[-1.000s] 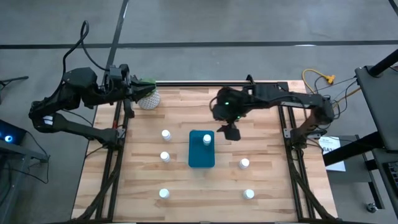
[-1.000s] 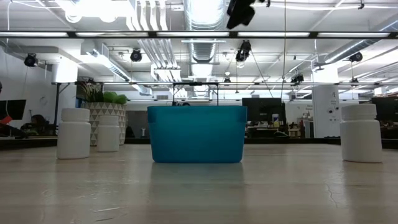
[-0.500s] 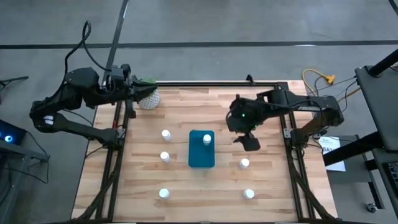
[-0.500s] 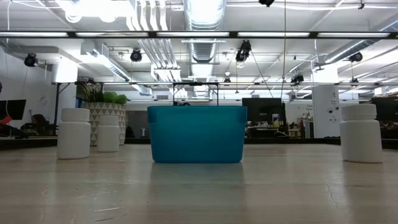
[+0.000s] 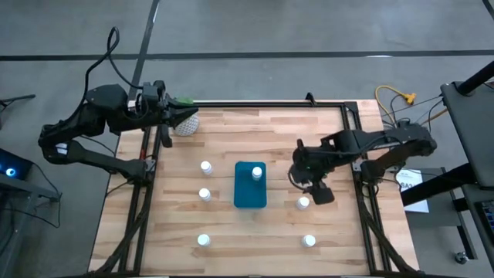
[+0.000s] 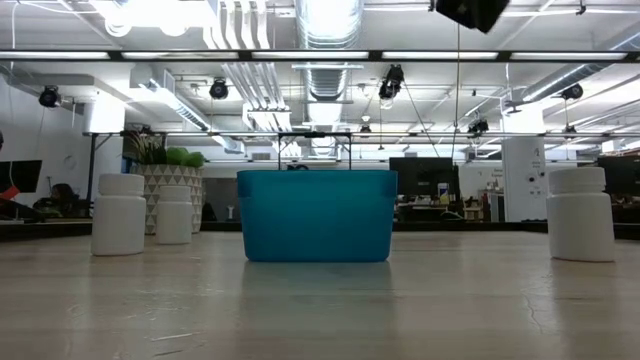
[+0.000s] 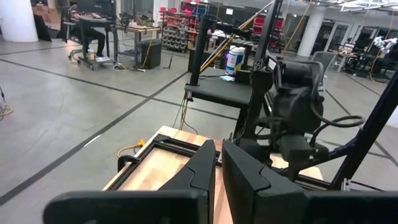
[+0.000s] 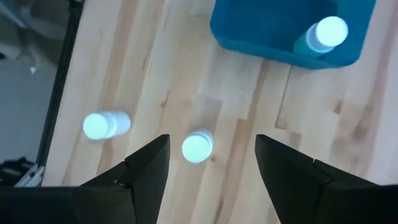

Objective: Pick and place pill bottles into a basket
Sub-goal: Put the white medicine bottle into the blue bin

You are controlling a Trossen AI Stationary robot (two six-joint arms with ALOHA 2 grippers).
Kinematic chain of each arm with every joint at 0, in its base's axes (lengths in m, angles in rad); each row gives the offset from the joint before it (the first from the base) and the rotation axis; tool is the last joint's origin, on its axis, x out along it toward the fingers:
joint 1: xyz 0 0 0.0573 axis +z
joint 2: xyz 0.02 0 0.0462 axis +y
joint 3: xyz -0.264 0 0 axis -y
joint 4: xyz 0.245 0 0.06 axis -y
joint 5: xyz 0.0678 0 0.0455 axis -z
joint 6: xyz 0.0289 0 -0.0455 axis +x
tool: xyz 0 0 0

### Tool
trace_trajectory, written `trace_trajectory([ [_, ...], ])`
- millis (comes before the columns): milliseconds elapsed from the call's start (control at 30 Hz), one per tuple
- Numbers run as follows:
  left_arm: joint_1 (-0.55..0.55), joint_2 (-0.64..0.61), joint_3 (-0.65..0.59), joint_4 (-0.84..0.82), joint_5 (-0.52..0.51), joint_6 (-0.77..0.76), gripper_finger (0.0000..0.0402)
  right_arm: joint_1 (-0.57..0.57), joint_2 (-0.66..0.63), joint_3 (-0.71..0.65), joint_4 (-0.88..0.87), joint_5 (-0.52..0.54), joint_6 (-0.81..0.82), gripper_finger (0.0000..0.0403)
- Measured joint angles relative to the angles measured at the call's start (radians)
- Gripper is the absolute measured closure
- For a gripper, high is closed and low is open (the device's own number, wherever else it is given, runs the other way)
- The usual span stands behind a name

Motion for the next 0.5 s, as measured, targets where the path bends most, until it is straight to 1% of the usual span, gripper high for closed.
trace_trajectory([
  [133,0.0,0.0,0.0,0.0,0.0,0.0,0.0391,0.007,-0.068,-0.121,0.117,0.001,0.078,0.0175],
  [233,0.0,0.0,0.0,0.0,0.0,0.0,0.0391,0.007,-0.099,-0.194,0.141,0.001,0.116,0.0175],
  [367,0.0,0.002,0.0,0.0,0.0,0.0,0.0391,0.035,-0.106,-0.263,0.155,0.0,0.127,0.0175],
  [500,0.0,0.008,0.0,-0.001,0.0,0.0,0.0391,0.085,-0.088,-0.315,0.211,-0.017,0.129,0.0175],
])
